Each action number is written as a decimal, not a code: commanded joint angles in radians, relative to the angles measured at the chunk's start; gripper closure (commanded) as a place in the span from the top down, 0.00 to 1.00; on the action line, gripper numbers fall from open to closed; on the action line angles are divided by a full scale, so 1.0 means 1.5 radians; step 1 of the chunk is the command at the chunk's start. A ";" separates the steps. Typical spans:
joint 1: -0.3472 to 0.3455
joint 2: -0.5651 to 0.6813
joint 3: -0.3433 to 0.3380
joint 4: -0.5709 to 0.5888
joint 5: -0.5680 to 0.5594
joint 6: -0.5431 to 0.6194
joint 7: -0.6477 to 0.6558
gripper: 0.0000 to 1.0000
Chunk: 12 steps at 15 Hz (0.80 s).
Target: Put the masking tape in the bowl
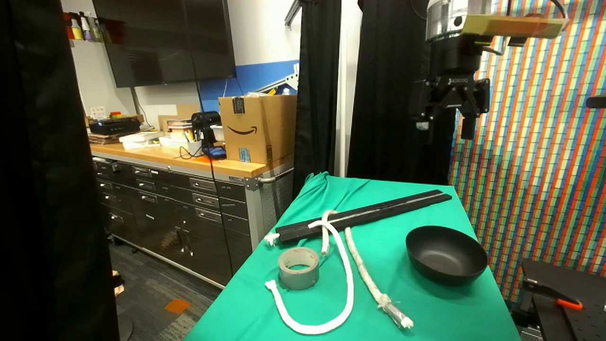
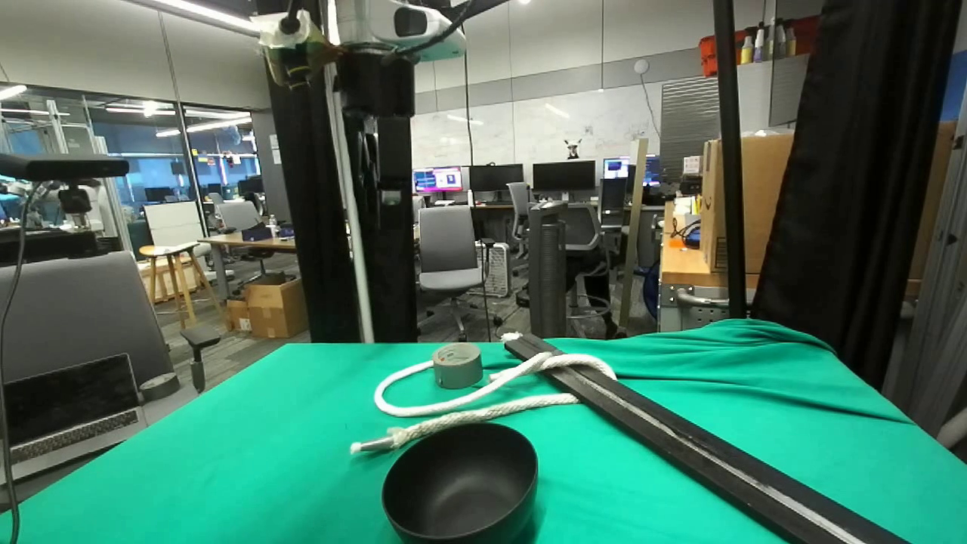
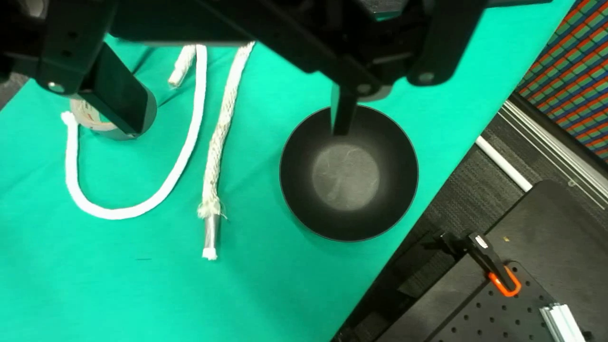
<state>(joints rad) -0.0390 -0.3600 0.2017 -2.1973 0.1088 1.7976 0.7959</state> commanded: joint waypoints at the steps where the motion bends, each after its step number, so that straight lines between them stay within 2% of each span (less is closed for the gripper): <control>1: 0.007 0.051 -0.008 0.036 0.005 0.035 0.055 1.00; 7: 0.014 0.133 -0.019 0.079 -0.005 0.053 0.129 1.00; 12: 0.043 0.232 -0.012 0.148 -0.033 0.025 0.210 1.00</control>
<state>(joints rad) -0.0134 -0.1158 0.1857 -2.0761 0.0997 1.8747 1.0229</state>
